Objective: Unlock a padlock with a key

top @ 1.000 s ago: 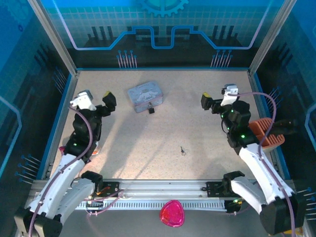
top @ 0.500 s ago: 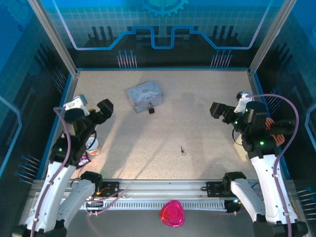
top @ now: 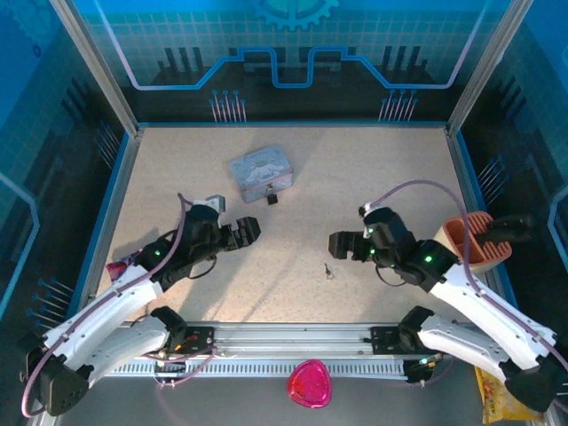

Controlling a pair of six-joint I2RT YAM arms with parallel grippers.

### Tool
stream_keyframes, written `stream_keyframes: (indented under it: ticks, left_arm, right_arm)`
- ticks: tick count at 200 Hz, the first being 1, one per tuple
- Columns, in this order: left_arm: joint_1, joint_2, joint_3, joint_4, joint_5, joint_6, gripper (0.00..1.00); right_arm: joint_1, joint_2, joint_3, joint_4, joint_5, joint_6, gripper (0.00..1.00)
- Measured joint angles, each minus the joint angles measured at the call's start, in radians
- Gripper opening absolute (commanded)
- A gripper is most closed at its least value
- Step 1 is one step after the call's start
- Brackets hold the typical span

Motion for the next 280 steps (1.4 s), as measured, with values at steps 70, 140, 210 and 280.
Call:
stream_keyframes:
  ticks: [70,140,210,280]
  left_arm:
    - [-0.134,0.067,-0.092,0.108,-0.011,-0.130,0.99]
    - [-0.146,0.093,-0.127,0.164,-0.040,-0.183,0.99]
    - [-0.146,0.111,-0.142,0.198,-0.052,-0.199,0.99]
    - [-0.146,0.111,-0.159,0.218,-0.053,-0.206,0.99]
  right_arm:
    - [0.032,0.122,-0.184,0.138,-0.053,0.208,0.77]
    - [0.035,0.193,-0.266,0.246,-0.084,0.292,0.51]
    - [0.037,0.343,-0.266,0.337,-0.110,0.284,0.38]
    - [0.037,0.415,-0.261,0.346,-0.118,0.265,0.30]
